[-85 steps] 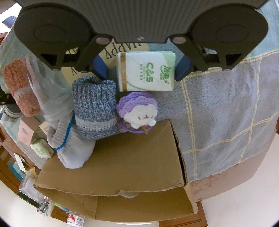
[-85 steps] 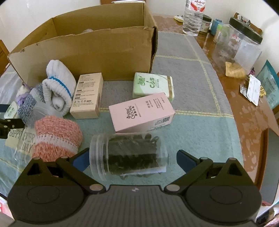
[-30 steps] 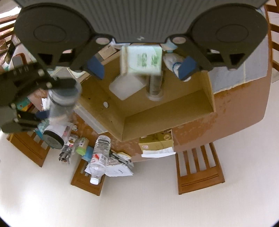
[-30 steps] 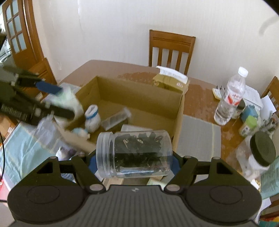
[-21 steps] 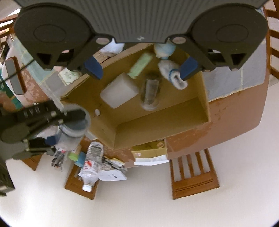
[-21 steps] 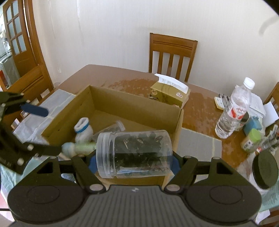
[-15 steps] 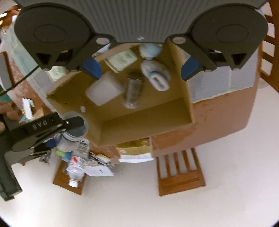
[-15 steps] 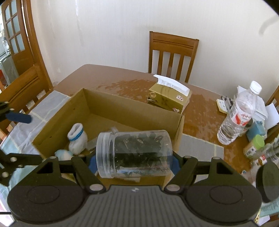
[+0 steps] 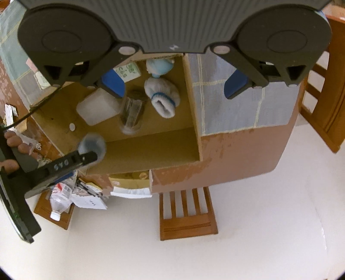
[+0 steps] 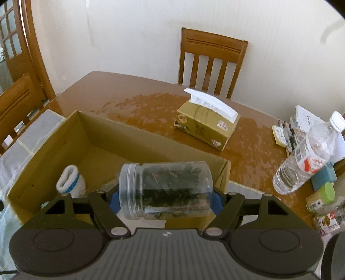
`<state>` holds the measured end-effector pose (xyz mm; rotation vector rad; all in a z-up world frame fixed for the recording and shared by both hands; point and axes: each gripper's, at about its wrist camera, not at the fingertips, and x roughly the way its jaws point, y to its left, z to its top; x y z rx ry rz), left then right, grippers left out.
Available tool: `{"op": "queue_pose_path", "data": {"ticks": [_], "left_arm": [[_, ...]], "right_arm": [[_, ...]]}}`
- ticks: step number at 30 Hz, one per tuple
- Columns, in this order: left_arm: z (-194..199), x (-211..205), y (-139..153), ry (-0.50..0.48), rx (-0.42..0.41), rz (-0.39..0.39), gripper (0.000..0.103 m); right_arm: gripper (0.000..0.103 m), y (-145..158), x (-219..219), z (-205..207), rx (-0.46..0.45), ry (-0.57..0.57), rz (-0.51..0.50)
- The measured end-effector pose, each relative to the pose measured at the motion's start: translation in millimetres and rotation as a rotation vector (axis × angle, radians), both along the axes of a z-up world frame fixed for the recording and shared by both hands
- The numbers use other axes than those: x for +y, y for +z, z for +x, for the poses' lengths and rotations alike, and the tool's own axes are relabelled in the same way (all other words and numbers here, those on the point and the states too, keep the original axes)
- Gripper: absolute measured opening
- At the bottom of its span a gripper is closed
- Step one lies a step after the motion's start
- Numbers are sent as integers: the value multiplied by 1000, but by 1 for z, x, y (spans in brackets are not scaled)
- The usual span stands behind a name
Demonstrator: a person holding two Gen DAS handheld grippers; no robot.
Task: Organize objects
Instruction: 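Carry the tea jar and tissue pack over the box and release both, then withdraw both tools from the box toward the remaining items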
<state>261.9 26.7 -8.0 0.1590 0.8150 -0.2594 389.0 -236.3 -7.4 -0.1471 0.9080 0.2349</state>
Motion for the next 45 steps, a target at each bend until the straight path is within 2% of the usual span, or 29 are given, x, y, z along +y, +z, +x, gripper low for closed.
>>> {"op": "queue_pose_path", "data": {"ticks": [2,11,17,19,21,24,29,34,40,45], "left_arm": [[-2,2,-2,5,6,-1,98],[-25,9,-1,15,31,-9,99],[-50,22,-17,40,-20,-41,101],[-58,26,-22,57,4,-38,101],[-67,32,-28,34,9,-67,102],[-76,34,-40,35,35,-29,102],[-85,36,-59,45,81,-20,102],[-86,34,-73,47,116,-18,102],[-87,26,-81,42,146,-21,102],[-85,21,-84,34,158,-15,102]], "right_arm": [[103,2,0,0,-25,-8,-1],[103,20,-1,-21,-28,-21,1],[103,20,-1,-67,-65,-61,40],[103,17,0,-88,-93,-83,32],[103,15,-1,-108,-92,-124,23],[103,10,-4,-136,-103,-155,51],[103,-7,-10,-168,-88,-204,49],[103,-41,-19,-192,-5,-250,53],[103,-79,-26,-218,66,-260,36],[103,-103,-27,-226,104,-226,45]]}}
